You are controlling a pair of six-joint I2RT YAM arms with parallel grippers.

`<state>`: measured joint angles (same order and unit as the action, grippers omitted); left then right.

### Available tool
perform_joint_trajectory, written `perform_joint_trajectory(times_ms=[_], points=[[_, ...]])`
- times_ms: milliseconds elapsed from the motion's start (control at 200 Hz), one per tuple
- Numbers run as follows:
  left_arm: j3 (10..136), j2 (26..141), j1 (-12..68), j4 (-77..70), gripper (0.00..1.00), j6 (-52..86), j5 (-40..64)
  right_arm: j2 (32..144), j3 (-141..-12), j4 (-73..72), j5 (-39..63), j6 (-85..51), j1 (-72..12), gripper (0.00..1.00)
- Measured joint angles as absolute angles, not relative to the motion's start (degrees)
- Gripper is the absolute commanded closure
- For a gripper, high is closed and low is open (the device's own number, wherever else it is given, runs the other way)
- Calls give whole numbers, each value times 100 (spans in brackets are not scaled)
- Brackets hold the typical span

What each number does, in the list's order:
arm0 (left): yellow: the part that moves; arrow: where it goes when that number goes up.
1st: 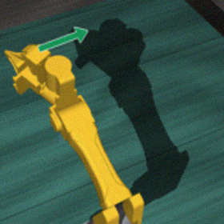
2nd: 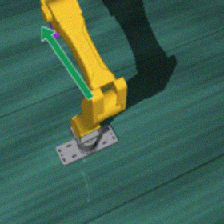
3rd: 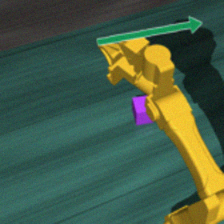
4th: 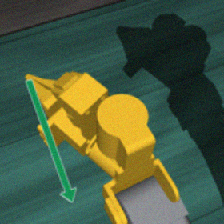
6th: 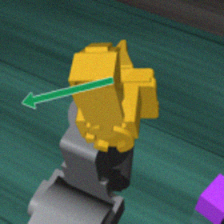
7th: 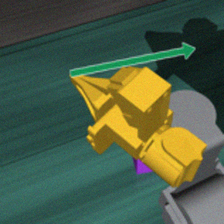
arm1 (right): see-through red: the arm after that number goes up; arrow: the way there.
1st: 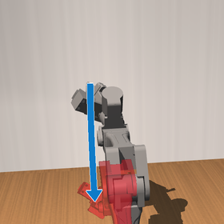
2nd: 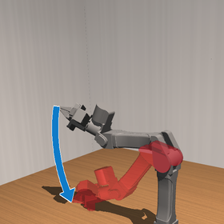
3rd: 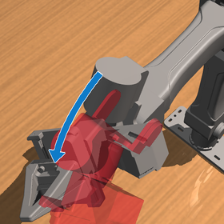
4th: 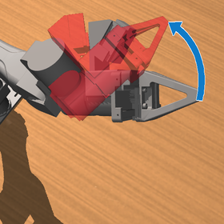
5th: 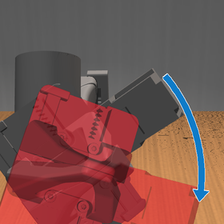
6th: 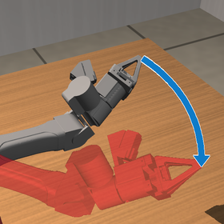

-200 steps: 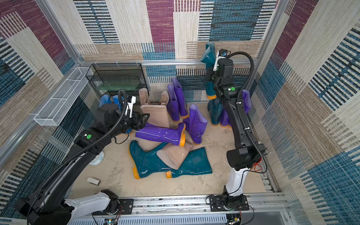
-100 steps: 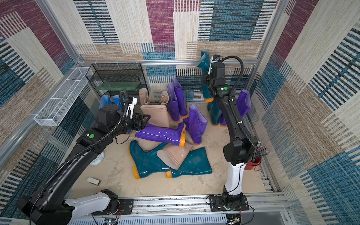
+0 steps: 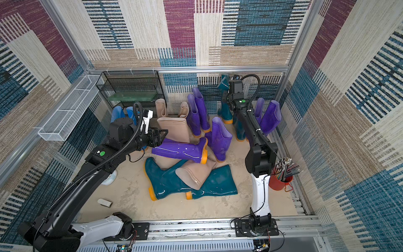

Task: Match and arrange rain boots in pairs
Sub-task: Pair a pair of rain boots at the corner of the board.

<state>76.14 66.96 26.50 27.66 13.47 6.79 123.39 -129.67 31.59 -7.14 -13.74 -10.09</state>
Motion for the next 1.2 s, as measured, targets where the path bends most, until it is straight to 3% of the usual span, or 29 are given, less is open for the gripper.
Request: perform_joint_trajectory(times_ms=[265,586,826,972,1202], points=[[7631,6783,2600,2768,34,1343,781,12838,-12910,3203,-593,-1431,-904,100],[7710,6858,2552,2762,35,1345,917,12597,-11998,2746,-239,-1494,-799,100],[7756,6855,2539,2764,35,1354,937,12903,-13253,2891,-152,-1538,-781,100],[7745,6823,2534,2755,35,1354,937,13078,-13338,2906,-99,-1533,-781,100],[7710,6829,2515,2692,35,1354,941,12969,-12184,2521,-370,-1614,-790,100]])
